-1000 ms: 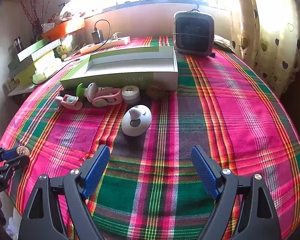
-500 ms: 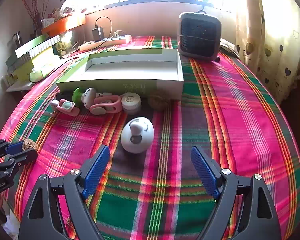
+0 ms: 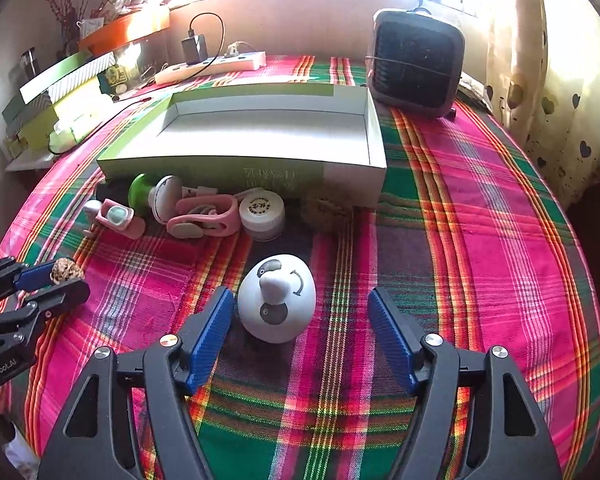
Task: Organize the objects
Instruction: 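Close the right gripper on the white dome gadget while the left gripper holds the walnut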
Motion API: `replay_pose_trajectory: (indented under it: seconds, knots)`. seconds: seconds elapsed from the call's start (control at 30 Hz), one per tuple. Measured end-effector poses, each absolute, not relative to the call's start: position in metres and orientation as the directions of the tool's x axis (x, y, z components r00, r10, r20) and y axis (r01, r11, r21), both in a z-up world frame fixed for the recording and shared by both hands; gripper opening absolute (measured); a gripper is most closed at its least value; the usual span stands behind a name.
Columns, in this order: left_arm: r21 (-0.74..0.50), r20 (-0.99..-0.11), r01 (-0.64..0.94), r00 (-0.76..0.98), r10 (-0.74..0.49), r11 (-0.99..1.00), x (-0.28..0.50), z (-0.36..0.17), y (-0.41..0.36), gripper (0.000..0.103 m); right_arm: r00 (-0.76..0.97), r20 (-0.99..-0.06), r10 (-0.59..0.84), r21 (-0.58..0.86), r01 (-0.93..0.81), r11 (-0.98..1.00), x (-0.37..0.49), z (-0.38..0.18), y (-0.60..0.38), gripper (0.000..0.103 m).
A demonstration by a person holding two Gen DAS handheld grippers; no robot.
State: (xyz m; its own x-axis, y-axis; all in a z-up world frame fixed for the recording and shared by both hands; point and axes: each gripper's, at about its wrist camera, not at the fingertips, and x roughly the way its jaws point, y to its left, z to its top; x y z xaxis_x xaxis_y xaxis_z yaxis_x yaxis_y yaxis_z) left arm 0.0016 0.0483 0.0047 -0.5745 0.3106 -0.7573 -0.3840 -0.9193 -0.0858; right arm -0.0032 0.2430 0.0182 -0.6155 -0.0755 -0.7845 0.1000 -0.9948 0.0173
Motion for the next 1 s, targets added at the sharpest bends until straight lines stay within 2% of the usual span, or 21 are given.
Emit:
replay_pose_trajectory:
  seconds: [0.47,0.6,1.0]
  knots:
    - [-0.091,-0.758,-0.387,-0.57,0.316,-0.917,-0.011,0.005,0.054,0.03,-0.619,-0.783,-0.06,0.004,0.09,-0.996,-0.007,0.02,0.242,0.055]
    - [-0.091,-0.758,-0.387,-0.57,0.316,-0.918,-0.011,0.005,0.054,0.03,-0.624,-0.779,-0.061,0.01,0.085,-0.996,-0.007,0.021,0.243,0.043]
    - [-0.092,-0.758,-0.387,-0.57,0.316,-0.918,-0.011,0.005,0.053,0.03,-0.629,-0.774,-0.073,0.031,0.076,-0.997,-0.003,0.021,0.246,0.04]
